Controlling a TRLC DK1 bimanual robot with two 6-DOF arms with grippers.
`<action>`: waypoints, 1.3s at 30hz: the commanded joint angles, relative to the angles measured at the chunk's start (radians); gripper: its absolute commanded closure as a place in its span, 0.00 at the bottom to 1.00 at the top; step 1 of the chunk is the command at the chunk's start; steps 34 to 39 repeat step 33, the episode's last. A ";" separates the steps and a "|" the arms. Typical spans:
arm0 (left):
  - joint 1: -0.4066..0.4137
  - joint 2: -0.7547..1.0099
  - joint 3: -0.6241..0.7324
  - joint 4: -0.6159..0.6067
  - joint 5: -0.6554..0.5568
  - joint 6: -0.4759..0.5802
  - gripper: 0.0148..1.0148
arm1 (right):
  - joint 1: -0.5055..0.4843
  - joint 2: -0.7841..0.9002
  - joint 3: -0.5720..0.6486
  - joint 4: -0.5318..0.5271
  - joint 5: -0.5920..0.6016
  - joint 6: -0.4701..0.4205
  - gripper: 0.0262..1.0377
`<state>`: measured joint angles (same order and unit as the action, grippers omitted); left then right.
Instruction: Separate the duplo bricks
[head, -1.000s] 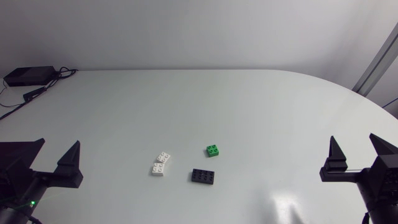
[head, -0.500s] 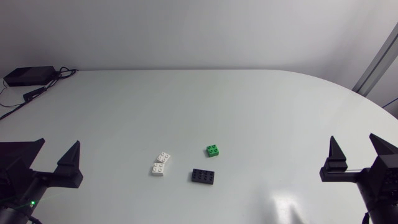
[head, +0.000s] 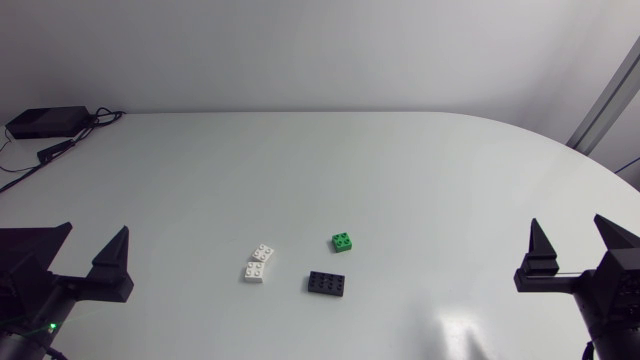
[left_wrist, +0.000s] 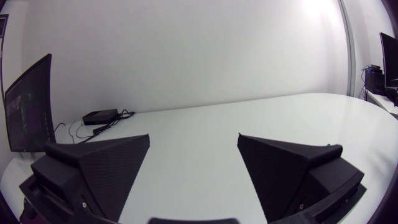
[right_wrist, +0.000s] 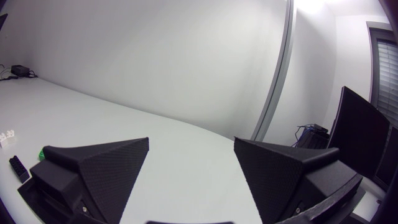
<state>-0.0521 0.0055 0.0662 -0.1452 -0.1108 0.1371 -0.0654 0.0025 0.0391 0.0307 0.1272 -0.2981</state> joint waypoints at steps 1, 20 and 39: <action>0.006 -0.019 -0.014 -0.013 0.002 -0.004 0.03 | -0.002 -0.007 -0.044 0.000 0.000 0.022 0.04; 0.006 -0.019 -0.014 -0.013 0.002 -0.004 0.03 | 0.007 -0.006 -0.044 -0.005 -0.021 0.111 0.04; 0.006 -0.019 -0.014 -0.013 0.002 -0.004 0.03 | 0.041 -0.007 -0.044 -0.006 -0.024 0.221 0.04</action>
